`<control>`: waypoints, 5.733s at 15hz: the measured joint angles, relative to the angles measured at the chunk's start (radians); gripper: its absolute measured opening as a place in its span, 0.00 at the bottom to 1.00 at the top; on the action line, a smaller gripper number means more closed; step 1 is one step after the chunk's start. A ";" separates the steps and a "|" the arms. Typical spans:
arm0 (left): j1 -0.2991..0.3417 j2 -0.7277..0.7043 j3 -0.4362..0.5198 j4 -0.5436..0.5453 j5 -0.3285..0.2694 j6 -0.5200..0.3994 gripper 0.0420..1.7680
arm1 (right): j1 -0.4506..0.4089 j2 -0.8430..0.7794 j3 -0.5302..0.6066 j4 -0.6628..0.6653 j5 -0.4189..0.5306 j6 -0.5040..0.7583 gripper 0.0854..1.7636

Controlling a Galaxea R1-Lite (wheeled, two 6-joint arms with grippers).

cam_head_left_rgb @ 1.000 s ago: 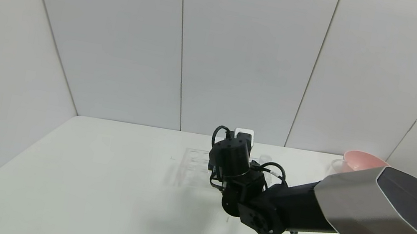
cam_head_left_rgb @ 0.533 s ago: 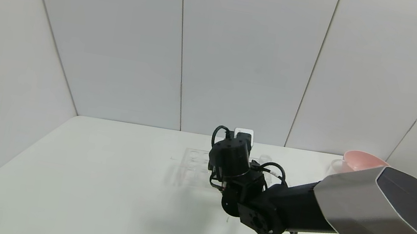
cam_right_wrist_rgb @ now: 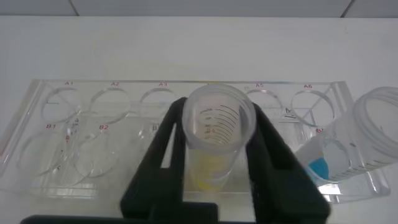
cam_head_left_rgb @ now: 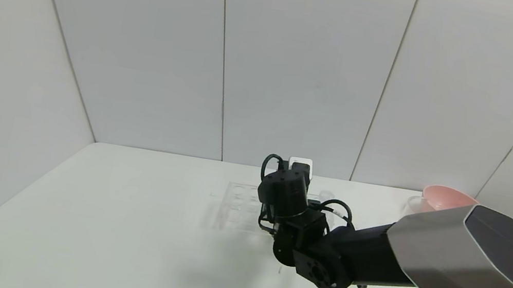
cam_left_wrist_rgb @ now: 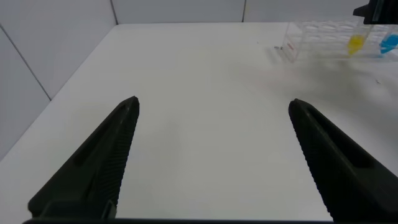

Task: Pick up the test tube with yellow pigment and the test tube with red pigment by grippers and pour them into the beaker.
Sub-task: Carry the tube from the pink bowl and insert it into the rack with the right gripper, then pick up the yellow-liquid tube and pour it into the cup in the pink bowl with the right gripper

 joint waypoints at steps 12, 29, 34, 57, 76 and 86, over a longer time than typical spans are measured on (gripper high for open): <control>0.000 0.000 0.000 0.000 0.000 0.000 0.97 | 0.001 -0.025 0.011 0.015 0.003 -0.010 0.26; 0.000 0.000 0.000 0.000 0.000 0.000 0.97 | -0.001 -0.248 0.105 0.086 0.181 -0.072 0.26; 0.000 0.000 0.000 0.000 0.000 0.000 0.97 | -0.089 -0.403 0.324 0.077 0.474 -0.138 0.26; 0.000 0.000 0.000 0.000 0.000 0.000 0.97 | -1.076 -0.525 -0.043 0.948 1.437 -1.077 0.26; 0.000 0.000 0.000 0.000 0.000 0.000 0.97 | -0.987 -0.166 -0.530 1.191 1.142 -1.369 0.26; 0.000 0.000 0.000 0.000 0.000 0.000 0.97 | -0.961 -0.172 -0.529 1.219 1.085 -1.395 0.26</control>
